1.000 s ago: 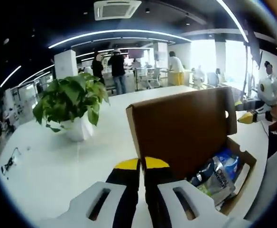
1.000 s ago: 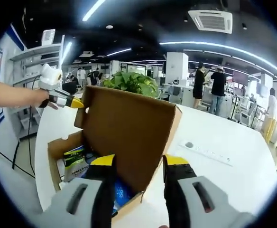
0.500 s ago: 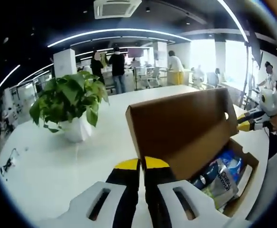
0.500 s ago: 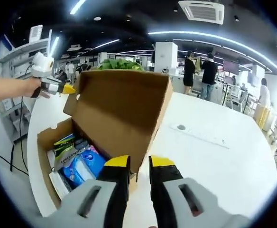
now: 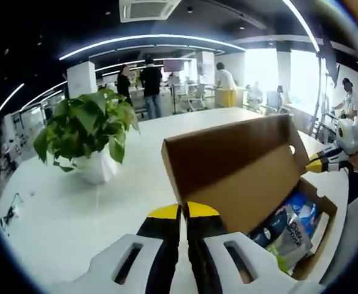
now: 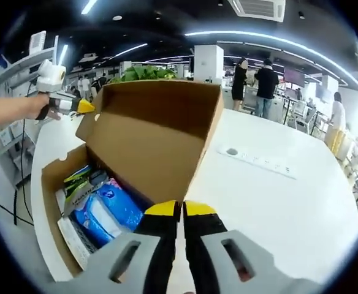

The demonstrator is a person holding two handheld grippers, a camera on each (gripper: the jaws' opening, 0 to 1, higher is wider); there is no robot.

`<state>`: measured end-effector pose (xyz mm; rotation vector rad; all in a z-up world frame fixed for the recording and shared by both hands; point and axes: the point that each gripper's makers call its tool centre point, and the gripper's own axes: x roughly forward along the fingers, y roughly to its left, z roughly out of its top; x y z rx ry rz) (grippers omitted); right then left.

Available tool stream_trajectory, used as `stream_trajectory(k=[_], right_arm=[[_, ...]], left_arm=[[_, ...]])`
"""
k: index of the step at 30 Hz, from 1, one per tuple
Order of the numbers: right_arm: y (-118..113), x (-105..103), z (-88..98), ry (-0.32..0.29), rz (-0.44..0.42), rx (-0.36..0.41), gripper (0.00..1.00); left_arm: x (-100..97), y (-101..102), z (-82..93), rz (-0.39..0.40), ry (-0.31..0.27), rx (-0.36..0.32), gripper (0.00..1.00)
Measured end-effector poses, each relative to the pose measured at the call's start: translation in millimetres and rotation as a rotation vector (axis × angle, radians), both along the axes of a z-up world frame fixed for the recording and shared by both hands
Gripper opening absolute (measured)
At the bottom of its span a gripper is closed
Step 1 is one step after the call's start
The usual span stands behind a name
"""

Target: Operate the shoe box by opening the lid, removing the specified soft item, and placing it in the target area until the item is outside and the box remains undamaged.

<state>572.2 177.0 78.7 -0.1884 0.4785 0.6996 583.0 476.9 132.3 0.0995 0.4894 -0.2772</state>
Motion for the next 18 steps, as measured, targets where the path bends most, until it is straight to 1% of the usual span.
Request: stream_trajectory(k=[12, 18], right_arm=[[0.0, 2.8, -0.1, -0.014, 0.004, -0.010, 0.00], [0.5, 5.8, -0.2, -0.017, 0.003, -0.013, 0.00]], left_arm=[[4.2, -2.7, -3.0, 0.004, 0.003, 0.014, 0.02], [-7.8, -3.3, -17.1, 0.005, 0.036, 0.008, 0.03]])
